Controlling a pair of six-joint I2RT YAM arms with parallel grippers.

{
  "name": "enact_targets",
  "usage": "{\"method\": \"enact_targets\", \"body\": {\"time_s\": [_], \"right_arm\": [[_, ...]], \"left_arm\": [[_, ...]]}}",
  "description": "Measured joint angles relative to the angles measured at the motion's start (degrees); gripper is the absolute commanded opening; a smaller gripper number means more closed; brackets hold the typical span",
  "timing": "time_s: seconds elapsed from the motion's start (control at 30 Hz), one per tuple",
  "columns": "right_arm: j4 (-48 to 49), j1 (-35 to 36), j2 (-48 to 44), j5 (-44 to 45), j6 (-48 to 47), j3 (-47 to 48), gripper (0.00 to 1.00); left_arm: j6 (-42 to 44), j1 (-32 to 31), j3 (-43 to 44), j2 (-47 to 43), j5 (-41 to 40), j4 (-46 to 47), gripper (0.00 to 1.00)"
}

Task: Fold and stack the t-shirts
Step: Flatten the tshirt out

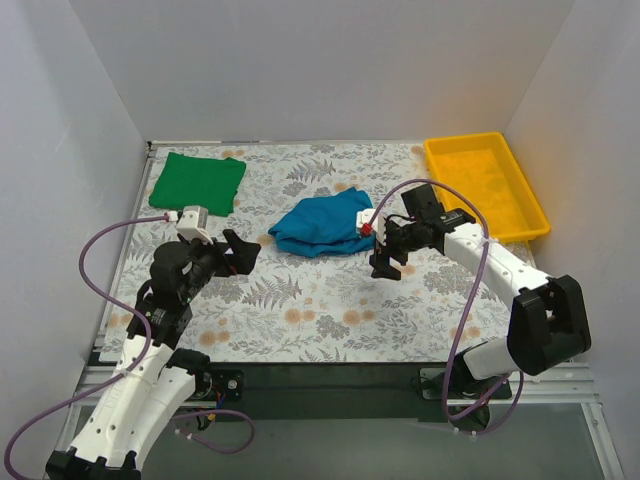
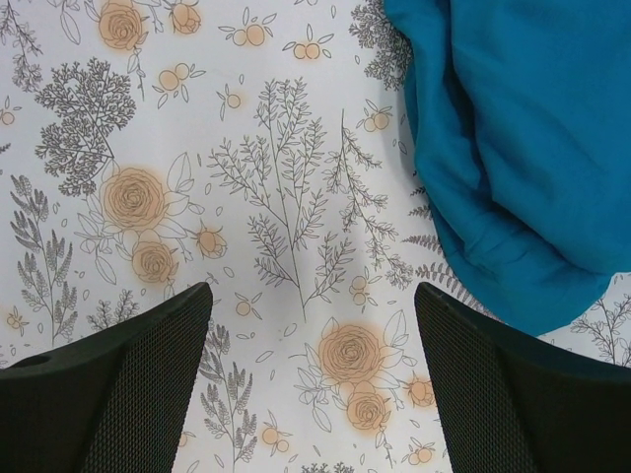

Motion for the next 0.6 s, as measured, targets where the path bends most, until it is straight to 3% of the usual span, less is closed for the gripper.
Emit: {"method": "enact_targets", "body": {"time_s": [0.6], "right_arm": [[0.3,1.6,3.8,5.2,-0.3,-0.2,0.87]], "left_arm": [[0.0,0.0,-0.1,0.6,0.1,0.0,0.91]]}}
